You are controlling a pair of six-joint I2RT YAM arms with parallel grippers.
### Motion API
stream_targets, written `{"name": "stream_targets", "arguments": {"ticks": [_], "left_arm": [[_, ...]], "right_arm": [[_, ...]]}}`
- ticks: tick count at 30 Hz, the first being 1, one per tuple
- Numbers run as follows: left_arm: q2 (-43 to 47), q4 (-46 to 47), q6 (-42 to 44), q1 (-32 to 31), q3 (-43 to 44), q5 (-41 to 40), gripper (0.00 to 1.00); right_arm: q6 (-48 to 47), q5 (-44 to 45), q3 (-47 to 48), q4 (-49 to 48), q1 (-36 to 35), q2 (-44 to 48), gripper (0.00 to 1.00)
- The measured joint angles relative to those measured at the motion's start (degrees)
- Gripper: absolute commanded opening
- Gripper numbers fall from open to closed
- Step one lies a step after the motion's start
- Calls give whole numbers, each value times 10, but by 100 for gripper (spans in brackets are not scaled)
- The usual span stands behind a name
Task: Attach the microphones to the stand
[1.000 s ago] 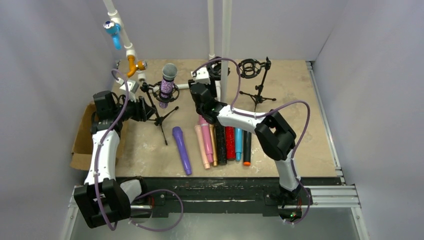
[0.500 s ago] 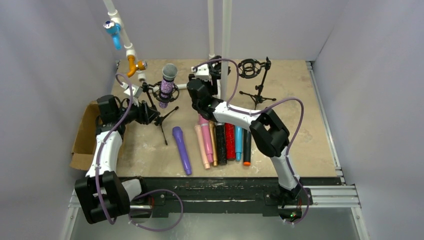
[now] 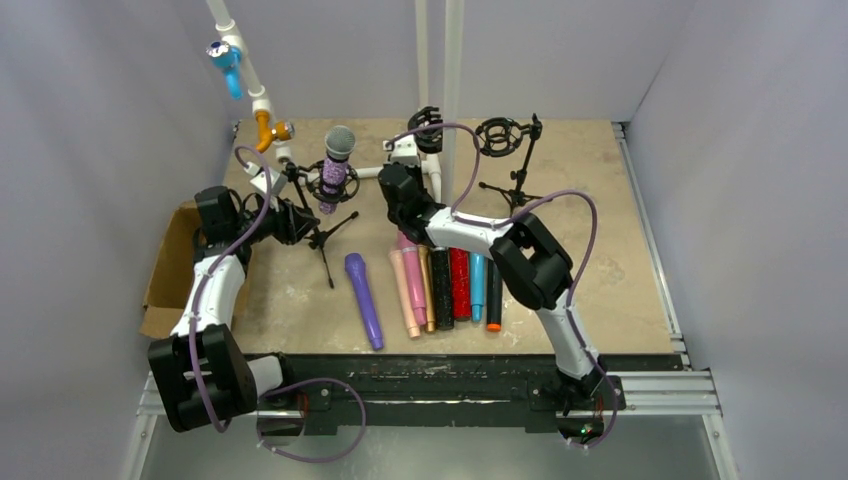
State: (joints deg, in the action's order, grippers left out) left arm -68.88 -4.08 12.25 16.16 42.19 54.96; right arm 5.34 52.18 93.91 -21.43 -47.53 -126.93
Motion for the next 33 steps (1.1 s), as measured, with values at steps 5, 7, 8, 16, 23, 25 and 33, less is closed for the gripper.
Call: {"name": "stream_targets", "arguments": {"ticks": [5, 7, 8, 16, 23, 25, 33], "left_arm": [[-13, 15, 8, 0, 0, 13, 35], [-20, 26, 8, 1, 0, 18, 33], [-24, 33, 8, 0, 0, 20, 32], [-53, 80, 3, -21, 7, 13, 23], [-71, 126, -27, -31, 7, -1, 20], [-74, 135, -33, -32, 7, -4, 19], [-90, 165, -52, -48, 10, -19, 17]], "right_arm": [[-5, -38, -46, -31, -3, 25, 0], [-4, -53, -71, -43, -6, 40, 0], [-3, -59, -85, -48, -7, 49, 0], [21, -129, -153, -50, -33, 106, 0], [27, -166, -180, -71, -53, 117, 0], [31, -170, -196, -78, -57, 128, 0], [41, -171, -268, -91, -82, 181, 0]]}}
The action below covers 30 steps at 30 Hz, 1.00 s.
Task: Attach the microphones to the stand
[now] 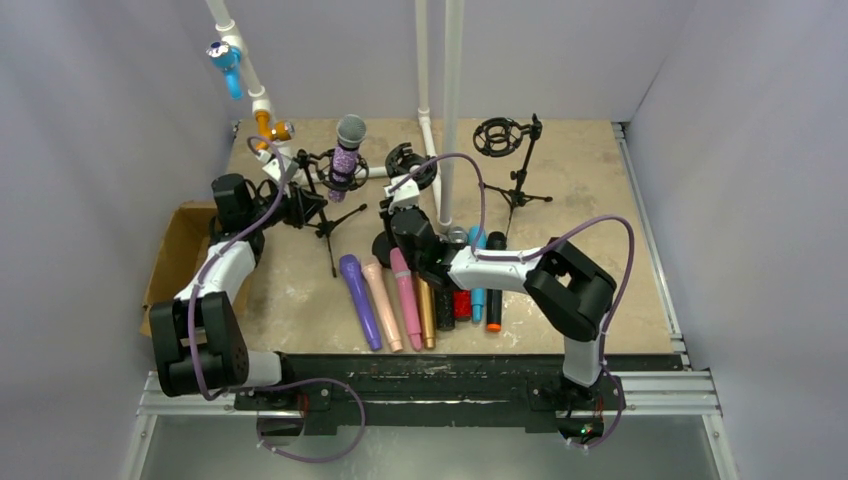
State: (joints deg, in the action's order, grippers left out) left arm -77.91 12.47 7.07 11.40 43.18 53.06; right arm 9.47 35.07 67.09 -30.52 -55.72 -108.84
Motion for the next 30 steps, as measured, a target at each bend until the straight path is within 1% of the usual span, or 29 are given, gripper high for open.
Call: {"name": "stream_targets", "arguments": {"ticks": [8, 12, 17, 20, 21, 22, 24, 27, 30], "left_arm": [[-30, 11, -5, -47, 28, -15, 17], [-55, -6, -5, -64, 59, -14, 16], [-82, -43, -4, -67, 96, -4, 15], [-96, -60, 1, -67, 115, -1, 15], [-97, -65, 3, -67, 117, 0, 15], [-96, -70, 7, -67, 117, 0, 15], [-94, -78, 12, -67, 118, 1, 17], [-94, -90, 15, -66, 121, 1, 17], [-96, -99, 10, -65, 128, -3, 15]], "right_arm": [[1, 2, -50, 1, -14, 43, 0], [1, 3, -68, 0, -16, 57, 0], [-1, 3, -76, -4, -18, 61, 0], [-4, 4, -76, -4, -19, 61, 12], [-5, 4, -76, -4, -19, 61, 19], [-6, 4, -76, -3, -20, 61, 28], [-8, 4, -76, -3, -20, 61, 39], [-11, 4, -76, 1, -20, 61, 53], [-15, 3, -76, 10, -21, 65, 64]]}}
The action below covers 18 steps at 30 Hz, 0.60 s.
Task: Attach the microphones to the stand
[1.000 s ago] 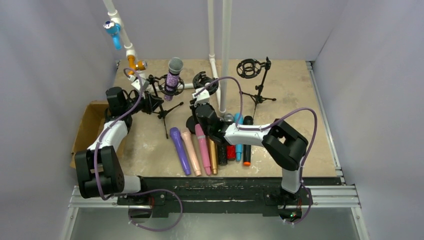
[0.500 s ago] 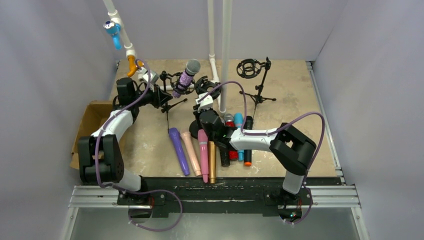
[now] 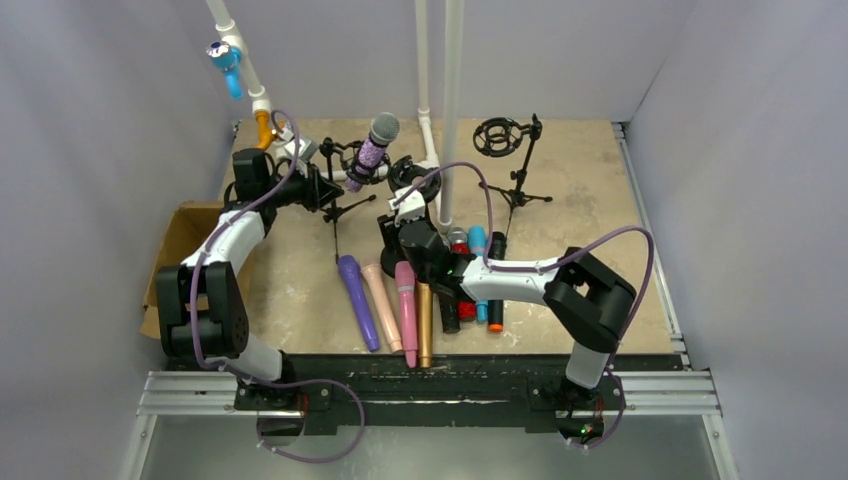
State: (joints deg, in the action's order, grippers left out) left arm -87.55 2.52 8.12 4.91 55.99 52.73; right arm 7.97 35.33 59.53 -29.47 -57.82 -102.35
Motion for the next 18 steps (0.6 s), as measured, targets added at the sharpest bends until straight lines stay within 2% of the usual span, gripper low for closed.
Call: {"name": "stream_targets", "arguments": {"ticks": [6, 12, 18], "left_arm": [[-29, -16, -20, 3, 35, -26, 22], [-9, -21, -21, 5, 20, -54, 33], [-13, -97, -15, 3, -35, -96, 36]], "right_arm": [[-5, -11, 0, 33, -3, 48, 75], [-7, -66, 15, 90, -3, 148, 83], [-18, -125, 144, 176, -2, 160, 84]]}}
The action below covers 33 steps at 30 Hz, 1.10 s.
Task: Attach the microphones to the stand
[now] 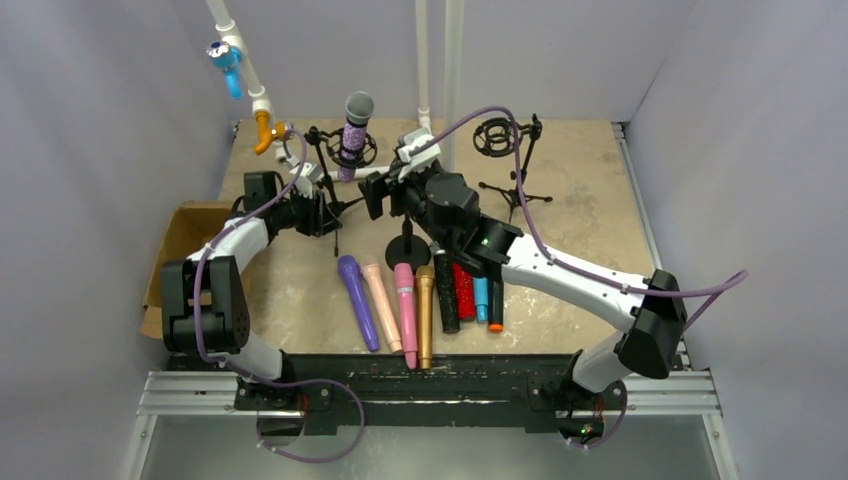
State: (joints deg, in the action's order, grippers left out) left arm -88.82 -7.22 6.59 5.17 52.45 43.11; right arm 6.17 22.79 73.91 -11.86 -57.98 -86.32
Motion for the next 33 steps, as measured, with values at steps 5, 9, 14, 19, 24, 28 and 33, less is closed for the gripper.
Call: {"name": "stream_targets", "arguments": {"ticks": [5, 9, 14, 19, 24, 28, 33], "left_arm": [[-3, -22, 0, -1, -6, -20, 36], [-5, -25, -2, -5, 0, -35, 36], [-34, -40, 0, -11, 42, -39, 37], [-33, -70, 15, -11, 48, -32, 50], [18, -115, 35, -11, 17, -29, 69], [79, -164, 53, -11, 4, -29, 72], [161, -231, 68, -11, -2, -33, 75]], "right_arm": [[-10, -19, 100, 43, 9, -18, 82], [-11, -28, 118, 68, 21, -22, 79], [2, -28, 98, 125, 21, -17, 75], [57, -23, 16, 195, 2, 19, 69], [131, -30, -58, 254, -33, 38, 65], [174, -46, -87, 274, -54, 21, 63], [211, -58, -99, 276, -66, -33, 60]]}}
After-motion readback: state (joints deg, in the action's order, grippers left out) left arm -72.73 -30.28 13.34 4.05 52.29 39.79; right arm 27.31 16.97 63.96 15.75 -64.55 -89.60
